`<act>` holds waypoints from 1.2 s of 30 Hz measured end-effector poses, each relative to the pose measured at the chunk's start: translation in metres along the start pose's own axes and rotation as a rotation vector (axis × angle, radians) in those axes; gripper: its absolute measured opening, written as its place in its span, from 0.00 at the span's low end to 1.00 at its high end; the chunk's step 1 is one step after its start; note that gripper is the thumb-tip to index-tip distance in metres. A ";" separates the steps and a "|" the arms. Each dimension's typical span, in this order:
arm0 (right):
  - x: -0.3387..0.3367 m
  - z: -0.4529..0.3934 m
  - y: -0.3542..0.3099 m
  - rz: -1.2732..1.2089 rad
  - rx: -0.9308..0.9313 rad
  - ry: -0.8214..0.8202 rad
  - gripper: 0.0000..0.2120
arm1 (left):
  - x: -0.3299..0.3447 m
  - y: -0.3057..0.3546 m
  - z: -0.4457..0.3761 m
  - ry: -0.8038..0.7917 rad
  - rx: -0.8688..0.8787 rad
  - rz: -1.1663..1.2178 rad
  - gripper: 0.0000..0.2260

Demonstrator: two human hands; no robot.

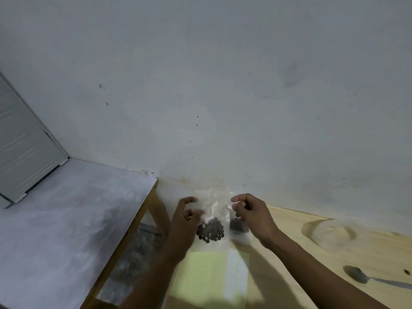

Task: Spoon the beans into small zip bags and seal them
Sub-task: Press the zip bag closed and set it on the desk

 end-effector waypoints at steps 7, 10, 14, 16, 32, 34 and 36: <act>-0.025 0.000 -0.043 0.207 -0.147 0.146 0.01 | 0.055 0.031 -0.003 -0.127 0.099 -0.091 0.11; -0.033 0.003 -0.046 0.239 -0.157 0.169 0.01 | 0.064 0.036 0.001 -0.170 0.105 -0.068 0.11; -0.036 0.008 -0.047 0.232 -0.152 0.176 0.01 | 0.067 0.041 0.006 -0.169 0.147 -0.080 0.12; -0.037 0.010 -0.047 0.227 -0.146 0.184 0.02 | 0.068 0.042 0.008 -0.171 0.157 -0.092 0.13; -0.033 0.012 -0.016 -0.101 0.172 0.229 0.30 | 0.060 0.048 0.012 -0.171 0.172 -0.055 0.10; -0.025 0.014 -0.009 -0.298 0.257 0.105 0.19 | 0.060 0.046 0.009 -0.182 0.151 -0.031 0.08; -0.024 0.014 -0.008 -0.337 0.252 0.076 0.18 | 0.060 0.043 0.007 -0.190 0.109 0.010 0.06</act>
Point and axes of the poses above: each hand's wrist, its own z-axis away from the middle knuckle, its own x-axis out of the palm, y = z × x, the point moved 8 cm from there along -z, towards the middle knuckle, and after that the axes turned 2 degrees about -z, right-handed, at the moved point
